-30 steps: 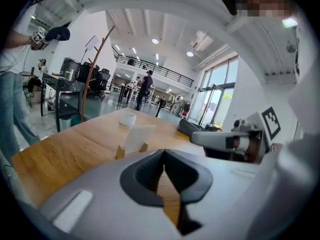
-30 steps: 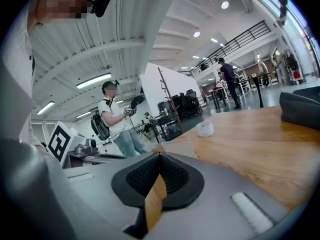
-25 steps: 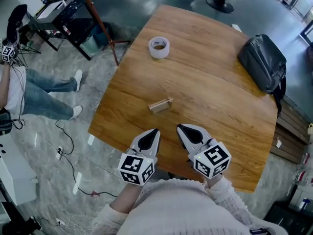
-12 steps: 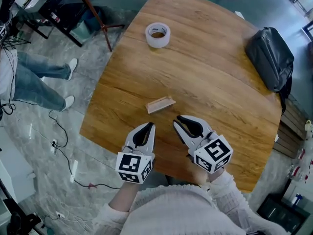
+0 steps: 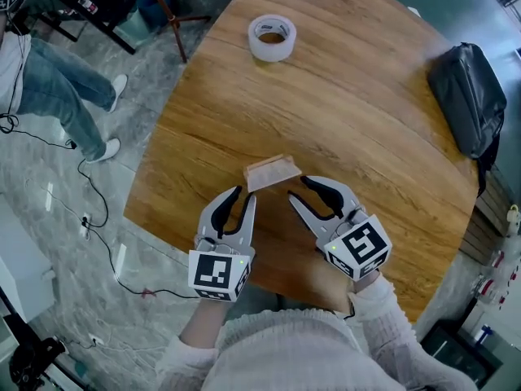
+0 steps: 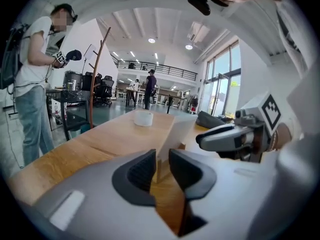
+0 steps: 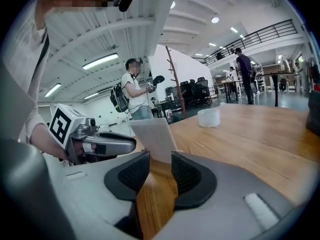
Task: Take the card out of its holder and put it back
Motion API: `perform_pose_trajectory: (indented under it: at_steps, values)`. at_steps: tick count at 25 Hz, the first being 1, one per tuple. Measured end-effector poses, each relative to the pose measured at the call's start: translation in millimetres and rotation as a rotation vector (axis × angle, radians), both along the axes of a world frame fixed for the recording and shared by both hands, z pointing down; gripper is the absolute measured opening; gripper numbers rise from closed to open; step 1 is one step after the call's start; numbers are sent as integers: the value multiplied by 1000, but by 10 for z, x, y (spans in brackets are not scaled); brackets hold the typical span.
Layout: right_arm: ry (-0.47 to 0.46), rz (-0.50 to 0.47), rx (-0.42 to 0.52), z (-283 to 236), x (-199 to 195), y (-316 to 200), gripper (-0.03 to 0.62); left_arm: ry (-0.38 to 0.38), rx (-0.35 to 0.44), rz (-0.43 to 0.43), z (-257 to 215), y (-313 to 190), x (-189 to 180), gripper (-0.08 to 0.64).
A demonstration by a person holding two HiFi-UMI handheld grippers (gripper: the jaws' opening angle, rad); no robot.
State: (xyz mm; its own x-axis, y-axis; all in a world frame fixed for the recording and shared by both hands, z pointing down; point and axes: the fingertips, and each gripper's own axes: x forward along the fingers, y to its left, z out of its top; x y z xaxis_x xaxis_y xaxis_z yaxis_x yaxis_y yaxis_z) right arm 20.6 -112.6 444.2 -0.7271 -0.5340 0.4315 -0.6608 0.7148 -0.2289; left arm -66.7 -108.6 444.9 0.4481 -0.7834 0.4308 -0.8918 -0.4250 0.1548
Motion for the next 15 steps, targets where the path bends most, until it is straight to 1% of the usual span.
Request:
perform_pose_trajectory:
  at_steps: [3,8,10,13,15]
  values:
    - [13,-4,14,24,17,-84,130,8,25,-7,-14,-81,-6,78]
    - [24,-30,37,38,-8,-172,144,-14,68,23,-61,-108,77,81]
    - [58,-62,77,45,-29,-197,149,-17,65,25,-44,-109,102,81]
    - [139,-115,160,48,-61,-241,149,-21,71,19,-40,-134,103,81]
    - [155,-137,183,36,-95,-259,149,-31,83,23,-54,-151,113,81]
